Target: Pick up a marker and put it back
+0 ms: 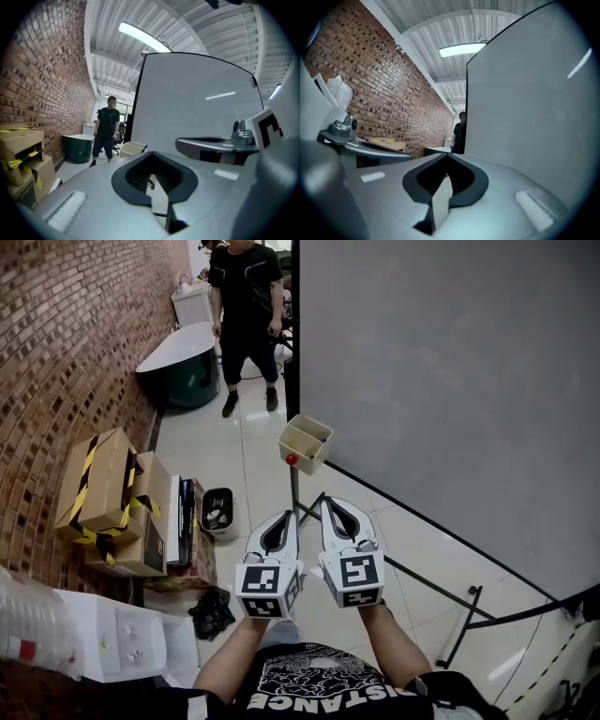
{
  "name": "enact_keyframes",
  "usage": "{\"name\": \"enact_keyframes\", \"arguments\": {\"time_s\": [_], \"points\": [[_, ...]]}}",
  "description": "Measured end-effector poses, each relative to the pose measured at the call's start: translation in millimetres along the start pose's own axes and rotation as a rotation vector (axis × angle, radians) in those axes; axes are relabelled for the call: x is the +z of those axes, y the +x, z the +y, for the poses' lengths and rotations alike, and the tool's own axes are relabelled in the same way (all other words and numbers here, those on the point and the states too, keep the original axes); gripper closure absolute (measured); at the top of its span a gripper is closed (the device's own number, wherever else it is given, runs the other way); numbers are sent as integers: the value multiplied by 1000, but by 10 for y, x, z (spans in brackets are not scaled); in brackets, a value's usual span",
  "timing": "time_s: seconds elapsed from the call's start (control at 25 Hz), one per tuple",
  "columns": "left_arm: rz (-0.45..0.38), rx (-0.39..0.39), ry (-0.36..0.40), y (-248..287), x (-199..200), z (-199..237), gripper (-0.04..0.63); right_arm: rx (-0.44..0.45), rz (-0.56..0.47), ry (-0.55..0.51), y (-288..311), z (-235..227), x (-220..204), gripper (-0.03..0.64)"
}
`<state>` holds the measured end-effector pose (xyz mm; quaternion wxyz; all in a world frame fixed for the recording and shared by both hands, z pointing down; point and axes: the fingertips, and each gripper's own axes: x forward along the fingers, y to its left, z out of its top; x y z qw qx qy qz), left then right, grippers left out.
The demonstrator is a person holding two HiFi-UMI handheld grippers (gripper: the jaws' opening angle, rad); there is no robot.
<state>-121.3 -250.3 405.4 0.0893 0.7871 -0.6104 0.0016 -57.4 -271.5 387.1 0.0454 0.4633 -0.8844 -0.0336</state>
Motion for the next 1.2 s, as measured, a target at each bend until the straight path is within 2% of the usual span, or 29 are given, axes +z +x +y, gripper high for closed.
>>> {"name": "enact_keyframes", "arguments": {"time_s": [0.16, 0.32, 0.52, 1.2], "points": [[-9, -1, 6, -147, -42, -161, 589, 29, -18, 9, -244, 95, 42, 617], [-13, -5, 9, -241, -72, -303, 589, 28, -4, -32, -443, 121, 22, 617], [-15, -13, 19, -335, -101, -470, 589, 40, -35, 18, -645, 163, 28, 617], [-13, -18, 34, -431, -166, -603, 589, 41, -39, 24, -821, 176, 0, 617]]}}
